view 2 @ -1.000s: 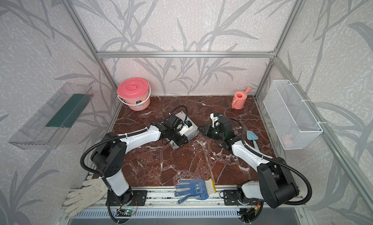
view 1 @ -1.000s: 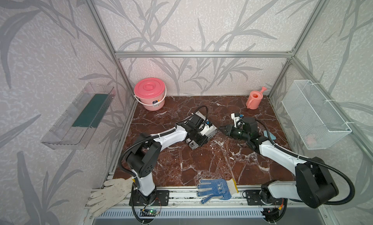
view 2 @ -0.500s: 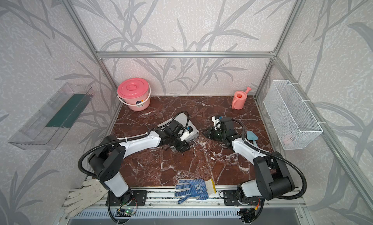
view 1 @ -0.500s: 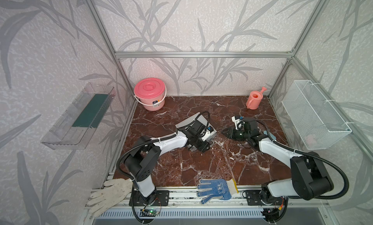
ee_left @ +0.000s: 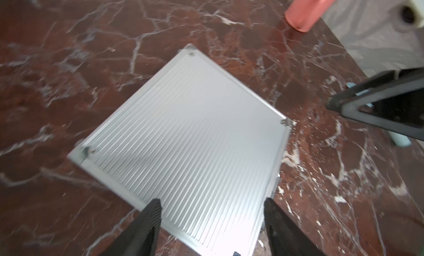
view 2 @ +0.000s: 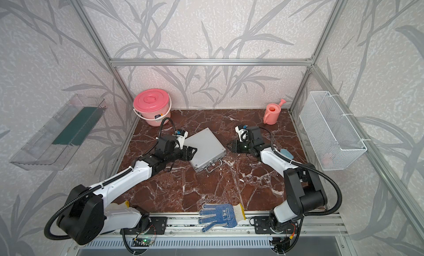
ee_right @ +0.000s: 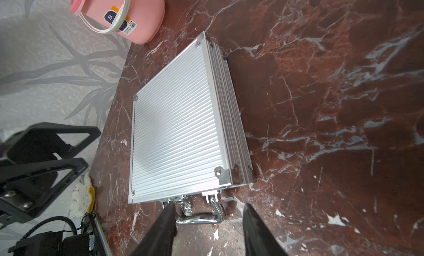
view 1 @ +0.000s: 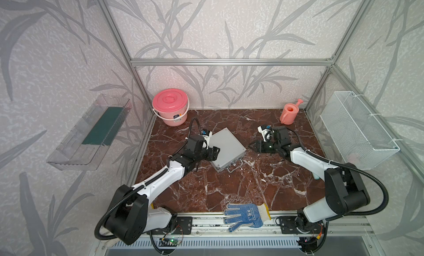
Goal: Open the poker set cases
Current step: Place the poker set case at the center of the board, then adjust the poker set case at the center of the board.
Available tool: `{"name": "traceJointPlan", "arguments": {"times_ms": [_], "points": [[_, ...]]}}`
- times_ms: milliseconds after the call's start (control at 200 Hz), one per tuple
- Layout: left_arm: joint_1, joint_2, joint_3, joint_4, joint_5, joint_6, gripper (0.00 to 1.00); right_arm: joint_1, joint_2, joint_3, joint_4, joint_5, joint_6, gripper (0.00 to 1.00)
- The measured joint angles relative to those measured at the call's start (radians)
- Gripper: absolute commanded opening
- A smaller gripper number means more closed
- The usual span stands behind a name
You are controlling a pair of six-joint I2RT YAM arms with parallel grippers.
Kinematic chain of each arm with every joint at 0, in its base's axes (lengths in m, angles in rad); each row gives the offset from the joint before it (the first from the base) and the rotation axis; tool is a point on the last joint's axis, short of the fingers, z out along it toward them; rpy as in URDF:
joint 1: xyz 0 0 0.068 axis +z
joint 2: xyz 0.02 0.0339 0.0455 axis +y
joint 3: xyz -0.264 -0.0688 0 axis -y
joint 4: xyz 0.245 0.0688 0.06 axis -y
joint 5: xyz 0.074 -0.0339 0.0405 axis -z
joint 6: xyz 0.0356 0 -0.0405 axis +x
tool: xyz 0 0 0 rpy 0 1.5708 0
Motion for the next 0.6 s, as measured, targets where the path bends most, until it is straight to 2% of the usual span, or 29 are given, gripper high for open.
{"name": "traceJointPlan", "arguments": {"times_ms": [40,160,265,375,600], "points": [[0.022,-0.001,-0.031,0.022,-0.025,-0.049,0.82,0.0,0.028,0.03,-0.011,-0.008,-0.014,0.66],[0.086,0.01,-0.103,0.088,-0.075,-0.194,0.89,0.008,0.124,0.146,-0.067,-0.028,-0.068,0.68],[0.108,0.079,-0.09,0.14,-0.088,-0.272,0.91,0.016,0.197,0.235,-0.102,-0.037,-0.106,0.7],[0.108,0.172,-0.038,0.191,-0.087,-0.318,0.91,0.022,0.262,0.292,-0.107,-0.042,-0.115,0.72],[0.108,0.296,0.024,0.291,-0.064,-0.357,0.92,0.048,0.356,0.311,-0.068,-0.05,-0.076,0.72]]}}
